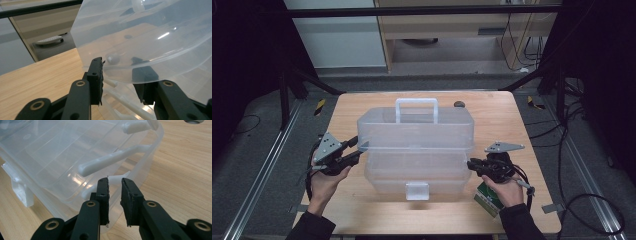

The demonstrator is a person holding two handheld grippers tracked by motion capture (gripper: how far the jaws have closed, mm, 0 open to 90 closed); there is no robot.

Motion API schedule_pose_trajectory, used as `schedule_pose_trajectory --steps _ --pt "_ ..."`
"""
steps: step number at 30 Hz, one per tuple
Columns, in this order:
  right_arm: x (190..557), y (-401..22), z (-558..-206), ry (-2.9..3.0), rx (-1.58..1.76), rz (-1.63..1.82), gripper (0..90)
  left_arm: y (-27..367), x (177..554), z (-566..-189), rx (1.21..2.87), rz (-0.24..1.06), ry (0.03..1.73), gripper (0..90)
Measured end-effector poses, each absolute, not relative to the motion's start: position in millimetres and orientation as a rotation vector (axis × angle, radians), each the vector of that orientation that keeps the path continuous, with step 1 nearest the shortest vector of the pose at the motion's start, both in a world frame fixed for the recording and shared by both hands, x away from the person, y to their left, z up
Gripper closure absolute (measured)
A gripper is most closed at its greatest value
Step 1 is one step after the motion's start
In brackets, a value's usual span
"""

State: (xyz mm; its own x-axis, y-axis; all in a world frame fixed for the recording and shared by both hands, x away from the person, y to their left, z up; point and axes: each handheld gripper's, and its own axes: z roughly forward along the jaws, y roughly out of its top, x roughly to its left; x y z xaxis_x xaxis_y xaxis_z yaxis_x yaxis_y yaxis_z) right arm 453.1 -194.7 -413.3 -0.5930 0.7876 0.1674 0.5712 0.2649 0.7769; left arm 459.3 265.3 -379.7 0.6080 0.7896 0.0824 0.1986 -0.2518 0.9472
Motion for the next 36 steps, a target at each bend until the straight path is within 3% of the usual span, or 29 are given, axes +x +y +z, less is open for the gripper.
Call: schedule_pose_trajectory --steps 24,36 --pt "455.5 -195.2 -415.1 2.287 1.320 1.254 76.0 259.8 487.9 -348.7 1.708 0.715 0.854 66.7" --pt "455.5 -194.9 -415.4 2.285 1.322 1.253 75.8 252.4 506.0 -331.2 1.712 0.786 0.907 70.3"
